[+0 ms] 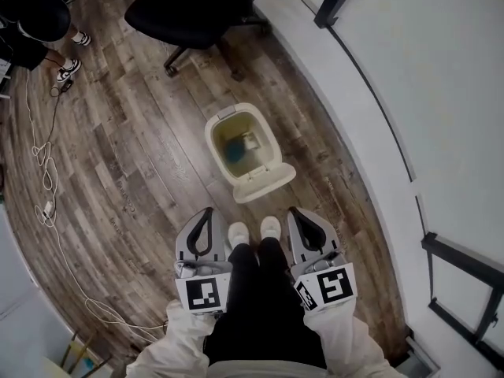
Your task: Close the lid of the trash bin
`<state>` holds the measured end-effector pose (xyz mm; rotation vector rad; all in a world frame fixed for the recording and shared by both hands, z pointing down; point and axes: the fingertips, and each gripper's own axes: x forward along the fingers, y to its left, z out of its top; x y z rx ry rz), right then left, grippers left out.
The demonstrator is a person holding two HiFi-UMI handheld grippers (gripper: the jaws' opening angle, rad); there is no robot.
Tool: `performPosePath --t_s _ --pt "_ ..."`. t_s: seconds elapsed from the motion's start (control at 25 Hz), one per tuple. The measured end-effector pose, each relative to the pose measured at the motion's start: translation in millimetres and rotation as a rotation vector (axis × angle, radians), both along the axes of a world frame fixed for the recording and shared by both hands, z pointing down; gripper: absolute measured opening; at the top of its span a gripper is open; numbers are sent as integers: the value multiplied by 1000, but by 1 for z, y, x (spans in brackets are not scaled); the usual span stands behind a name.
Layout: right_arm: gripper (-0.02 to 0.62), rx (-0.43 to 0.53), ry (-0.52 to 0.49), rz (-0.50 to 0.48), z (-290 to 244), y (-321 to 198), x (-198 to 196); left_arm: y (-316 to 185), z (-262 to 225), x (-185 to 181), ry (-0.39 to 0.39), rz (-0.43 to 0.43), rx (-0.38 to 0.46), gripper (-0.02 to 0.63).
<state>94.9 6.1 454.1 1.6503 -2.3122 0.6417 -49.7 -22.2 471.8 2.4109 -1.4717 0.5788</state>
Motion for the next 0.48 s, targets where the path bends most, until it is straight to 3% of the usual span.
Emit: performPosePath --t_s 0.2,0.48 --pt "23 1 7 5 52 -3 2 6 45 5 5 12 12 8" --pt "23 -51 33 -2 118 -2 2 6 108 3 -2 -3 -37 8"
